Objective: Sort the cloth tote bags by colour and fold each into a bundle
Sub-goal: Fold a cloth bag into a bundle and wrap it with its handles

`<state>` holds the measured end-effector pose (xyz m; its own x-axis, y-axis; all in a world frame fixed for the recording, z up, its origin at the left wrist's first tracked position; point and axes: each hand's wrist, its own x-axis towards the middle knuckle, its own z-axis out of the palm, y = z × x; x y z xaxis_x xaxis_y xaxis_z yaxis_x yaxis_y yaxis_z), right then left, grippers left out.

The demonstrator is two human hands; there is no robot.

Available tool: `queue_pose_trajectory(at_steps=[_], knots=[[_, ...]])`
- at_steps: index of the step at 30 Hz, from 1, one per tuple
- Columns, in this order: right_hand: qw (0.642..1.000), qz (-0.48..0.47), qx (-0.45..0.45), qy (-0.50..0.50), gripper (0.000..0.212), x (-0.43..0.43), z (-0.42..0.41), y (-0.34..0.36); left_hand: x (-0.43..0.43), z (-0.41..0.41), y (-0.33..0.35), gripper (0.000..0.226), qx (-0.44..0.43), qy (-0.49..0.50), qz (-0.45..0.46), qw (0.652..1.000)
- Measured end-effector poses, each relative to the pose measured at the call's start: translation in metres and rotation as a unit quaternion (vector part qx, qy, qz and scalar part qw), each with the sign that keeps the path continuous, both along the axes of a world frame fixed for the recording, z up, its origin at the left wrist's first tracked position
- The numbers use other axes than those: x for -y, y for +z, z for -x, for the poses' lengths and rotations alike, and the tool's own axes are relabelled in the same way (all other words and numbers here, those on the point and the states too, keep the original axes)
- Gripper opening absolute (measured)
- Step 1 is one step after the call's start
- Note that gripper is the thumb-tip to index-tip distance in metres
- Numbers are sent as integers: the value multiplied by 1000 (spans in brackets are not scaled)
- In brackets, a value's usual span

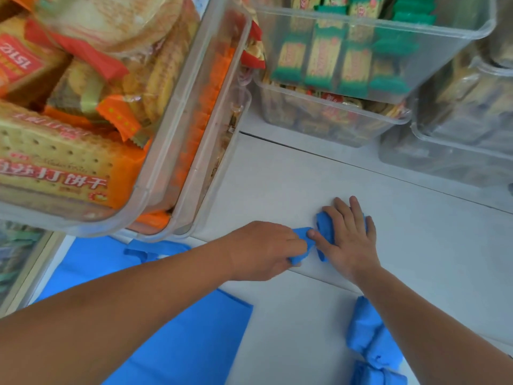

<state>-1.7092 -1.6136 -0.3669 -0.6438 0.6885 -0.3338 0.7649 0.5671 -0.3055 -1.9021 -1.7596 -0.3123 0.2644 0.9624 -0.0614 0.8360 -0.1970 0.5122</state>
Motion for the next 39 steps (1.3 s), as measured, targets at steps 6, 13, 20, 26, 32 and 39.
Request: queue_pose_trajectory(at_steps=[6, 13, 20, 26, 32, 39], knots=[[994, 22, -93, -46, 67, -4, -8, 3, -18, -9, -1, 26, 248, 360, 131, 890], [950, 59, 33, -306, 84, -6, -5, 27, -19, -30, -26, 35, 229, 469, 106, 847], [809, 325, -152, -465, 49, -11, 0, 44, -20, -32, 19, 28, 431, 510, 83, 740], [805, 420, -193, -371, 51, 34, -34, 113, -1, -41, 79, 39, 476, 503, 61, 718], [765, 452, -296, -350, 44, 97, -82, 195, 54, -95, 124, 42, 465, 475, 118, 738], [778, 382, -422, -265, 34, 129, -145, 253, 91, -137, 145, 35, 384, 447, 266, 763]])
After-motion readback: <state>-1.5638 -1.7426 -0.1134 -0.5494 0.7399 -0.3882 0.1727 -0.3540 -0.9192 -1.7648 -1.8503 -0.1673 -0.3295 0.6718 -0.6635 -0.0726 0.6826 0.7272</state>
